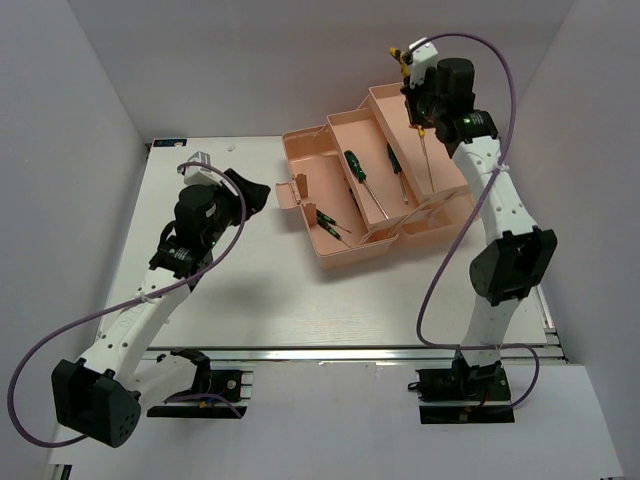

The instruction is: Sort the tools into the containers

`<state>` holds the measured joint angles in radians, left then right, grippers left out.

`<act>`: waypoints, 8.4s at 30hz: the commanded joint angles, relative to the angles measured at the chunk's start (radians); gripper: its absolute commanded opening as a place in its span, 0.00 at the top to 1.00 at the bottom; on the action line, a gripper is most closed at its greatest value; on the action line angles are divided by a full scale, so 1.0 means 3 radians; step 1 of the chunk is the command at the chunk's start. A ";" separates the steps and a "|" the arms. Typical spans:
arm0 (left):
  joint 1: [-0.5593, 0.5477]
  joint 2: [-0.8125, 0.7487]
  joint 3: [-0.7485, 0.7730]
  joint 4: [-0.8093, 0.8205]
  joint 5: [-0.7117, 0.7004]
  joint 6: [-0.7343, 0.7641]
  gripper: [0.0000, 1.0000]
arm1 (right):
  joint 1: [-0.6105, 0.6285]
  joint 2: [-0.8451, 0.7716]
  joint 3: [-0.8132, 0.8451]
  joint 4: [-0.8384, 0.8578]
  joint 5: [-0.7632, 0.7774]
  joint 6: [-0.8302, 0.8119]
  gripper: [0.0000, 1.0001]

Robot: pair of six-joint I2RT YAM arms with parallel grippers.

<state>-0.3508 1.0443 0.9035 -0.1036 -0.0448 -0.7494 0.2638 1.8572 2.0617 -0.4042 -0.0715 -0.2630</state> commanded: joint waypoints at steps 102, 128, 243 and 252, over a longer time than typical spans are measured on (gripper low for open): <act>-0.0150 0.2443 0.2396 0.0729 0.1223 -0.0784 0.30 | 0.0153 -0.1737 -0.2209 0.2047 0.1025 -0.1448 1.00; -0.0237 0.2891 0.2568 0.1332 0.0968 -0.1460 0.54 | 0.1048 -0.1901 -0.2726 0.2615 0.1435 -0.2161 1.00; 0.0141 0.1321 0.0481 0.2160 0.1244 -0.1853 1.00 | 0.2209 -0.1062 -0.3441 -0.0064 -0.0452 -0.3173 0.89; 0.0182 0.0871 -0.0230 0.2293 0.1106 -0.1930 1.00 | 0.2199 -0.0919 -0.3390 0.0217 -0.0084 -0.2779 0.90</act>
<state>-0.2867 1.3979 0.8810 0.5961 0.2222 -1.4429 0.9611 1.5127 1.0313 -0.4805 -0.2893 -1.2175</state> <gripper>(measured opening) 0.173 0.221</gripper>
